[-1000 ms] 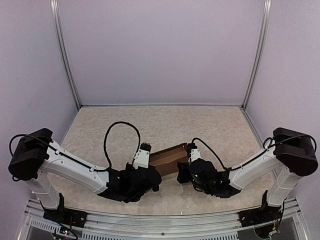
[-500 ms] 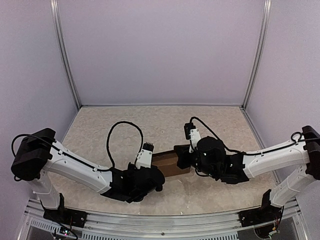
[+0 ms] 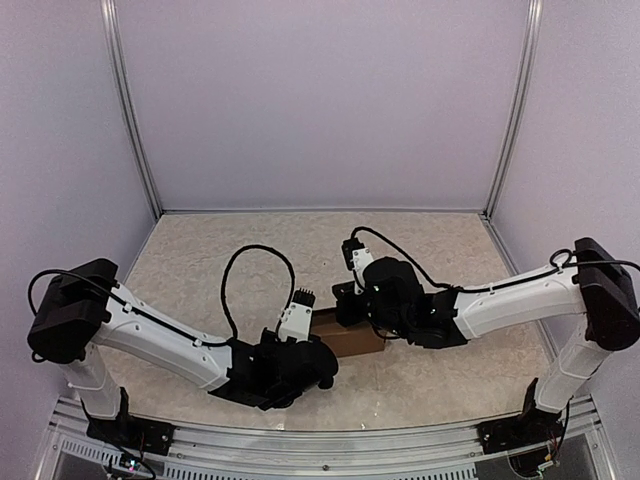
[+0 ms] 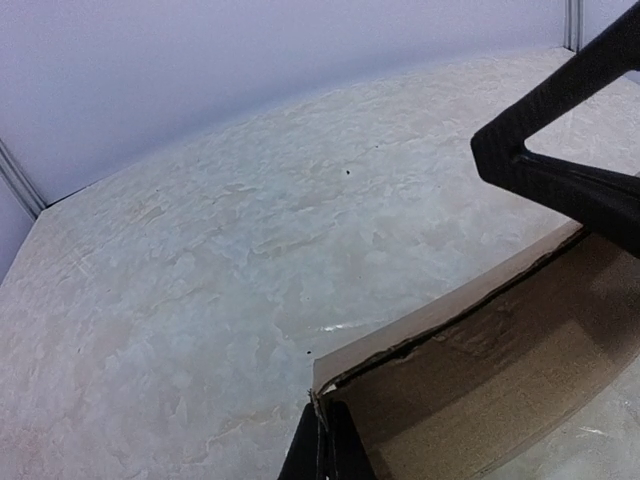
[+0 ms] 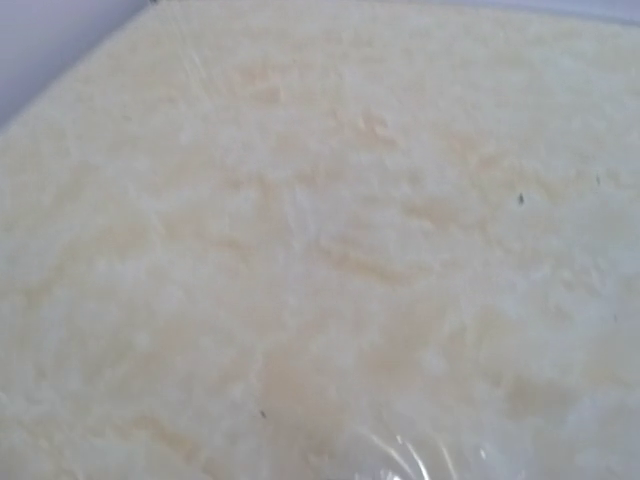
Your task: Fold the paper box
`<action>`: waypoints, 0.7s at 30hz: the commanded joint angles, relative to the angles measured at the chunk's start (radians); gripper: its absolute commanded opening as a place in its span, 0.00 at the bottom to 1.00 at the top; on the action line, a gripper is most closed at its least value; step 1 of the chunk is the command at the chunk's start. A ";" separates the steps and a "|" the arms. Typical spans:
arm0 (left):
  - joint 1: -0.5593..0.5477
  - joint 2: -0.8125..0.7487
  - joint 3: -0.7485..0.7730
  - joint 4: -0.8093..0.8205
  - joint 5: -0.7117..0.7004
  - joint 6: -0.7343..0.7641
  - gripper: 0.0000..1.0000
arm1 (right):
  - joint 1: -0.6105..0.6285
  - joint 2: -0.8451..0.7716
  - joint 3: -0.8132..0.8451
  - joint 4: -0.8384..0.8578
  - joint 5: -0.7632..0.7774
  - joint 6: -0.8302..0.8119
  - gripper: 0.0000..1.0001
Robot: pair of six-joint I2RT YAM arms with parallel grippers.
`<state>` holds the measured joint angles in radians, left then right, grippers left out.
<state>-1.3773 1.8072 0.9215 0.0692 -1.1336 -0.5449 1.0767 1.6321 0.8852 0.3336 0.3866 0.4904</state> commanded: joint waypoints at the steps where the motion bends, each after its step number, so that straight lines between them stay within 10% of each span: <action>1: -0.013 0.026 -0.005 -0.066 0.031 -0.006 0.00 | -0.006 0.010 -0.039 -0.014 0.001 0.019 0.00; 10: -0.015 0.018 0.021 -0.122 0.033 -0.013 0.09 | 0.005 -0.004 -0.123 0.006 0.028 0.084 0.00; 21: -0.045 -0.143 -0.032 -0.154 0.141 -0.008 0.57 | 0.020 0.039 -0.169 0.054 0.065 0.130 0.00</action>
<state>-1.3960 1.7496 0.9161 -0.0284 -1.0679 -0.5522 1.0885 1.6348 0.7475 0.3992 0.4240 0.5938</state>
